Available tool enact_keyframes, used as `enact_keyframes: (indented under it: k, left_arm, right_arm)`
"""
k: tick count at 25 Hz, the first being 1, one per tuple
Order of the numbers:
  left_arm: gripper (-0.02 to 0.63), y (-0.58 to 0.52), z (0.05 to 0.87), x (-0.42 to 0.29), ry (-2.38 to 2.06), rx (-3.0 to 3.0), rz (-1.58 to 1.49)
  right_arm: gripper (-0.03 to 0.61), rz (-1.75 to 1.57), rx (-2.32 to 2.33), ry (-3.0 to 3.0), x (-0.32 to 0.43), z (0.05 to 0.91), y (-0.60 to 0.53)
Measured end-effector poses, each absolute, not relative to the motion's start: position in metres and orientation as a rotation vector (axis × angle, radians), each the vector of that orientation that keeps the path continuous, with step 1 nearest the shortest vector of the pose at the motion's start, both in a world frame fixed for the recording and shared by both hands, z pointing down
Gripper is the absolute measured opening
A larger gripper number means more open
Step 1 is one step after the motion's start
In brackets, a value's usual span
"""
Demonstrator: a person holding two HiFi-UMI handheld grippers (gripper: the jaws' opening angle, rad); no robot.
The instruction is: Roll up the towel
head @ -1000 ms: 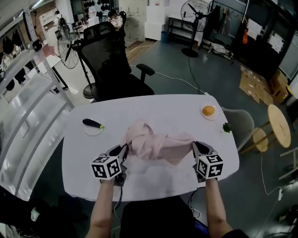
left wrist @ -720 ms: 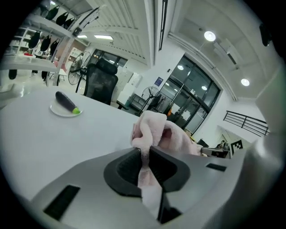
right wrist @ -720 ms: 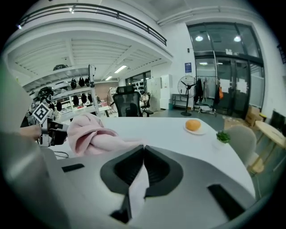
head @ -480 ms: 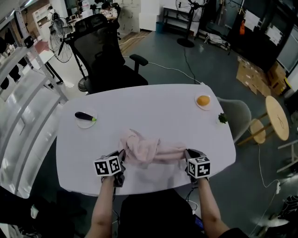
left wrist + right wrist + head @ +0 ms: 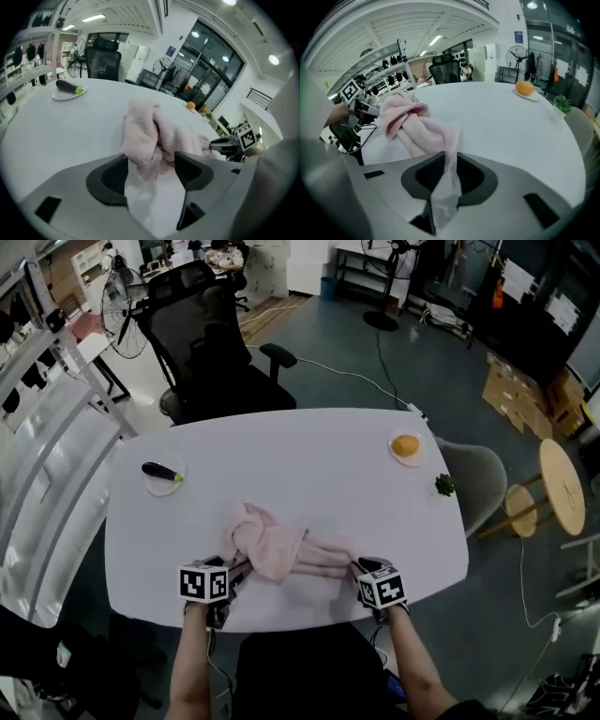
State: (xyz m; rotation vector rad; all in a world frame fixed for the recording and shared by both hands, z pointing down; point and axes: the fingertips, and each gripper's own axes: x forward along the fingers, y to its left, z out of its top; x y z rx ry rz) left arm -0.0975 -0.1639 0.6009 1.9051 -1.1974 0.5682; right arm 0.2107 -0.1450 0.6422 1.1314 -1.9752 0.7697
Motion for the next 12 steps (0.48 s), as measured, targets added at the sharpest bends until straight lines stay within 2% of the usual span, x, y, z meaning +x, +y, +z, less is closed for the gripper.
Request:
enact_keyframes:
  k: [5,12]
  left_arm:
    - [0.347,-0.152,0.567,-0.113,-1.301,1.958,0.731]
    - [0.345,-0.176,0.512,-0.078,-1.262,2.143,0.863]
  right_arm:
    - [0.209,0.794,1.058,-2.047,0.224,0.625,-0.159]
    - [0.218,0.745,1.064,-2.177,0.23,0.582,-0.204]
